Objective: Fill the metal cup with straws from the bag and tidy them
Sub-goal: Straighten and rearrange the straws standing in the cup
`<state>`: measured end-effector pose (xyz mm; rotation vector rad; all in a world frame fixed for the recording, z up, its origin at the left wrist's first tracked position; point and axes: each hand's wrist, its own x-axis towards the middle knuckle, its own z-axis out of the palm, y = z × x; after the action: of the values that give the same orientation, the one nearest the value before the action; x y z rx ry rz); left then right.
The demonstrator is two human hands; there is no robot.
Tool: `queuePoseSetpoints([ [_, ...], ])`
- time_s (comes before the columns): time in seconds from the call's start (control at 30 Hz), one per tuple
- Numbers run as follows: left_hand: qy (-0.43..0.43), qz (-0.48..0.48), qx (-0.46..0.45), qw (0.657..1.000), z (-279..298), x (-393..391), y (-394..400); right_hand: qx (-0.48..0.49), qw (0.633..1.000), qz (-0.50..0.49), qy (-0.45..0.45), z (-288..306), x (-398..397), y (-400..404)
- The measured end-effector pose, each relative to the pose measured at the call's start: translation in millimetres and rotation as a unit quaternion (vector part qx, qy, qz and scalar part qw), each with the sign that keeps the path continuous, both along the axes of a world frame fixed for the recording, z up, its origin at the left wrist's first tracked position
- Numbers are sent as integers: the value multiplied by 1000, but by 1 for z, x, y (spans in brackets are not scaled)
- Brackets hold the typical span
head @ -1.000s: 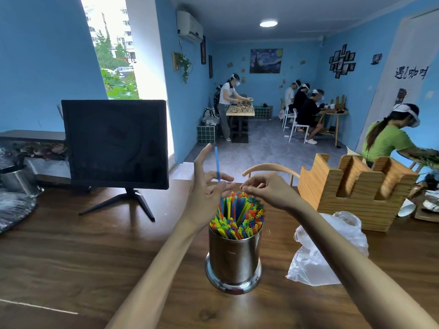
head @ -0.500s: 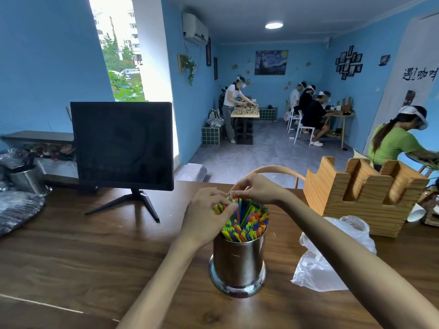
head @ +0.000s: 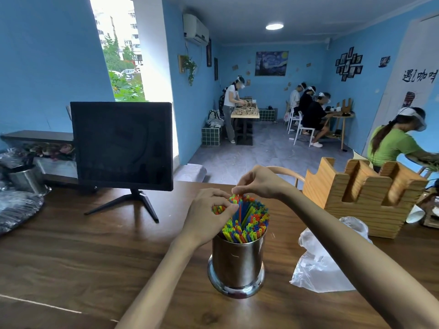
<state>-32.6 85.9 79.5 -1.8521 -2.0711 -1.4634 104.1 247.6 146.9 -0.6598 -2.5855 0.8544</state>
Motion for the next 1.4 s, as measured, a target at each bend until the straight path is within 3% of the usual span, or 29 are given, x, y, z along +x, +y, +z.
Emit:
queuePoseSetpoints([
  [0.27,-41,-21,-3,999,5,1,-2,9,999,35,34,8,5,2],
  [0.43,-182,-20,49,982,19,-1,9,2,993,44,109,14,8,-1],
  [0.57,-145,-39,-37,988,29,0,22,-17,988,52,145,19,9,-7],
  [0.73,-121,-54,-29,991,33,-3,27,-82,974,42,208,12,13,-11],
  [0.93,-152,-60,-22,986,31,1,23,-236,934,40,265,-8,18,-15],
  [1.1,-160,-70,-23,984,31,2,19,-187,946,30,263,-20,17,-21],
  [1.4,-150,-87,-17,985,32,2,16,-179,937,0,300,-23,8,-28],
])
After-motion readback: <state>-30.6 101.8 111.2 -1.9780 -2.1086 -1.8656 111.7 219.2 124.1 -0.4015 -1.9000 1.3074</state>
